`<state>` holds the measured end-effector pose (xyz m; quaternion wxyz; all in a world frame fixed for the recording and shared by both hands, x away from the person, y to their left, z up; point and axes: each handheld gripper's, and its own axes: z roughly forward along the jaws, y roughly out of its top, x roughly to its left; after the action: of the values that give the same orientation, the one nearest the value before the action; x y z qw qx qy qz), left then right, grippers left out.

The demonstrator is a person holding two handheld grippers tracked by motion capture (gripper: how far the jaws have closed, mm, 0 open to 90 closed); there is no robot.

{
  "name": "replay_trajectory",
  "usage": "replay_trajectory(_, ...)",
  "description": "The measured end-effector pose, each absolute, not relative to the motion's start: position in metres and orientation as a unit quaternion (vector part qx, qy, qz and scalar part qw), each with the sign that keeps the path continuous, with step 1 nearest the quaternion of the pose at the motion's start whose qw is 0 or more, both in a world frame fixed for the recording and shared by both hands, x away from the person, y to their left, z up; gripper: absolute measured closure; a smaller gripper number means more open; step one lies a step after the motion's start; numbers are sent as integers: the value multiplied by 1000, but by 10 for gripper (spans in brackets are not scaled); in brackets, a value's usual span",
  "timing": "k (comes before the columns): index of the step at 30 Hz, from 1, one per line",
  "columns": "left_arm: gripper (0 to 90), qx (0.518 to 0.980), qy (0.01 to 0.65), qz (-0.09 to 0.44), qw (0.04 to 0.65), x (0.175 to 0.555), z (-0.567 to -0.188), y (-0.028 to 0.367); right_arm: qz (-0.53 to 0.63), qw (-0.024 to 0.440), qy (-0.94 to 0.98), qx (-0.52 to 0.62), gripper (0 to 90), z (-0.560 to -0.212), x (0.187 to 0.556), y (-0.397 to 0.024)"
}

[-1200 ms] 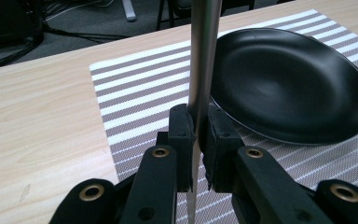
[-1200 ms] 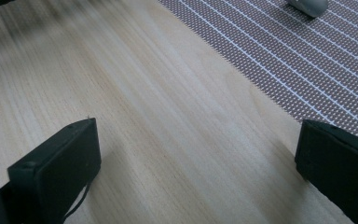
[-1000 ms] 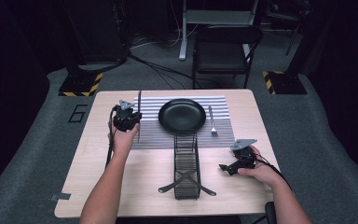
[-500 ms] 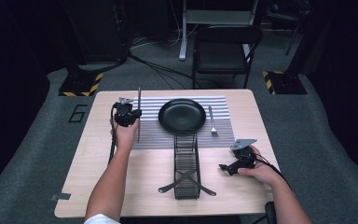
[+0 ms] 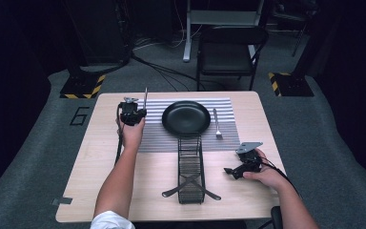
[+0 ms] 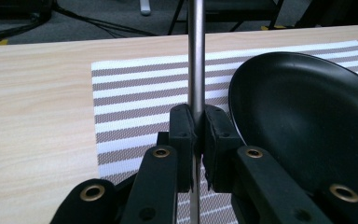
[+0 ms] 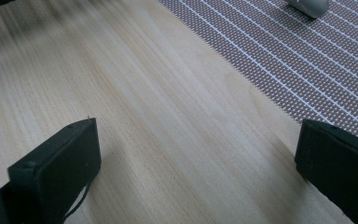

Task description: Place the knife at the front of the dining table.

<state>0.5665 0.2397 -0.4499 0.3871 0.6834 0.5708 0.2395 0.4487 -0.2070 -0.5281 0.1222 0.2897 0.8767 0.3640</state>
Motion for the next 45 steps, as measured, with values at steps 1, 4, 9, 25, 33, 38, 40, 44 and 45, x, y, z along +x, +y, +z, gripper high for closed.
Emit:
replay_trajectory(1, 827, 683, 575, 235, 384, 568, -451, 239, 364, 122, 877, 290, 0, -528, 449, -207)
replay_trajectory(4, 827, 677, 591, 225, 376, 574, -455, 238, 364, 123, 877, 290, 0, -528, 449, -207)
replay_trajectory(9, 827, 673, 604, 223, 364, 580, -461, 238, 364, 123, 877, 290, 0, -528, 449, -207)
replay_trajectory(25, 826, 649, 636, 226, 350, 594, -488, 239, 364, 122, 877, 290, 0, -528, 449, -207)
replay_trajectory(33, 826, 641, 652, 226, 336, 598, -498, 240, 364, 122, 877, 290, 0, -528, 449, -207)
replay_trajectory(38, 826, 637, 659, 227, 330, 600, -505, 239, 364, 122, 877, 290, 0, -528, 449, -207)
replay_trajectory(40, 826, 637, 660, 227, 328, 601, -507, 239, 364, 122, 877, 290, 0, -528, 449, -207)
replay_trajectory(44, 825, 637, 664, 221, 322, 603, -511, 237, 364, 123, 877, 290, 0, -528, 449, -207)
replay_trajectory(45, 825, 634, 666, 224, 323, 602, -511, 236, 364, 122, 877, 290, 0, -528, 449, -207)
